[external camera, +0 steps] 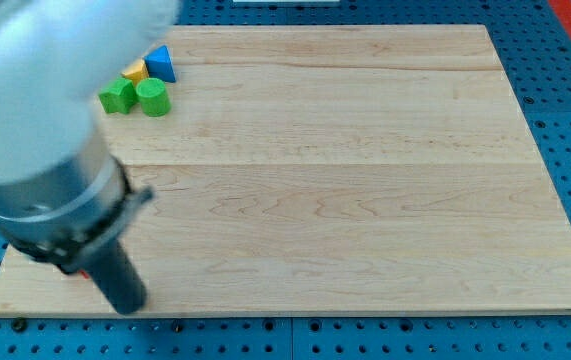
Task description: Move the red blocks upwards slightly
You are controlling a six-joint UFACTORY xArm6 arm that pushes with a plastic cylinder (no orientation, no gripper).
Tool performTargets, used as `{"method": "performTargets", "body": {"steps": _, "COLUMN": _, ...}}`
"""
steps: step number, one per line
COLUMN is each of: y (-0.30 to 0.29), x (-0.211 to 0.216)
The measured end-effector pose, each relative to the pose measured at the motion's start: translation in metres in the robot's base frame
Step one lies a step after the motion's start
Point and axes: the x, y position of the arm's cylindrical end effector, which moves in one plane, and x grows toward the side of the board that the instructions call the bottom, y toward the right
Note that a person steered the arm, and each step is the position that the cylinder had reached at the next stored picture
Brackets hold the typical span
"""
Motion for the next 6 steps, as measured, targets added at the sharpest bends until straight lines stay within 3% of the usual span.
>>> {"method": "performTargets", "body": {"steps": 1, "y": -0.057, "x": -0.017}}
{"method": "performTargets", "body": {"steps": 2, "y": -0.048, "x": 0.007}}
{"method": "performTargets", "body": {"steps": 3, "y": -0.069, "x": -0.025}}
{"method": "performTargets", "body": {"steps": 4, "y": -0.055, "x": -0.053}}
{"method": "performTargets", "body": {"steps": 6, "y": -0.033, "x": -0.149}}
